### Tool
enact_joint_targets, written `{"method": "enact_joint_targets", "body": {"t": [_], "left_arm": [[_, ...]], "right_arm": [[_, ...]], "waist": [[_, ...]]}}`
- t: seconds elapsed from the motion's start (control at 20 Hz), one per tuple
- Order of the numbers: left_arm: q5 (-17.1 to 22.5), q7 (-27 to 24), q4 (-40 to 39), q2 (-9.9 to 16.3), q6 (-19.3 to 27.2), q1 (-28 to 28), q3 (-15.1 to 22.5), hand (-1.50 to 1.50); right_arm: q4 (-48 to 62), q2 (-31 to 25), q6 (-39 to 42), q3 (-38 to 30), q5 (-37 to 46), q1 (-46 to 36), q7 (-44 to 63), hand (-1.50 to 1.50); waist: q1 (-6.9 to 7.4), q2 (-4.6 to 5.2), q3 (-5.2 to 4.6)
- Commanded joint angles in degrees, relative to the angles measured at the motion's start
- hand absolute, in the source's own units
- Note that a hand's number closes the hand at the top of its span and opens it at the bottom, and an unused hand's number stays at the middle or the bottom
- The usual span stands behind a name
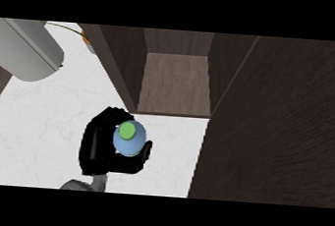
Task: Pick up the bottled water, place it into the cabinet and close the cabinet
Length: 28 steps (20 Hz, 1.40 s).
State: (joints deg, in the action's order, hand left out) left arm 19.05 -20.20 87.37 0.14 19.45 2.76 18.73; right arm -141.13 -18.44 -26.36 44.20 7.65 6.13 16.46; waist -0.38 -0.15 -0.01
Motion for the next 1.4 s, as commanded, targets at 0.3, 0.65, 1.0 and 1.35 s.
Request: {"method": "enact_joint_targets", "body": {"t": [0.3,0.65,1.0,1.35], "left_arm": [[-0.82,7.99,-1.77,-0.14,10.33,15.39,0.44,1.5],[-3.59,10.55,-10.57,0.17,15.94,25.69,-0.82,1.5],[-4.18,10.21,-22.35,-0.14,19.46,35.42,-2.43,1.5],[-3.43,7.31,-37.97,-0.14,19.07,44.31,-6.28,1.5]], "right_arm": [[-7.41,-2.12,0.49,-1.09,4.19,0.94,3.85,-1.5],[-5.26,-1.76,-0.38,2.62,4.94,3.22,-1.47,-1.5],[-10.41,-3.1,-0.08,0.8,4.18,2.18,3.05,-1.5],[-5.43,-3.24,1.52,-1.61,-0.53,2.7,-0.85,-1.5]], "waist": [[-0.25,0.06,-0.01],[-0.46,0.04,0.01],[-1.1,0.1,-0.04],[-0.92,0.33,-0.01]]}}
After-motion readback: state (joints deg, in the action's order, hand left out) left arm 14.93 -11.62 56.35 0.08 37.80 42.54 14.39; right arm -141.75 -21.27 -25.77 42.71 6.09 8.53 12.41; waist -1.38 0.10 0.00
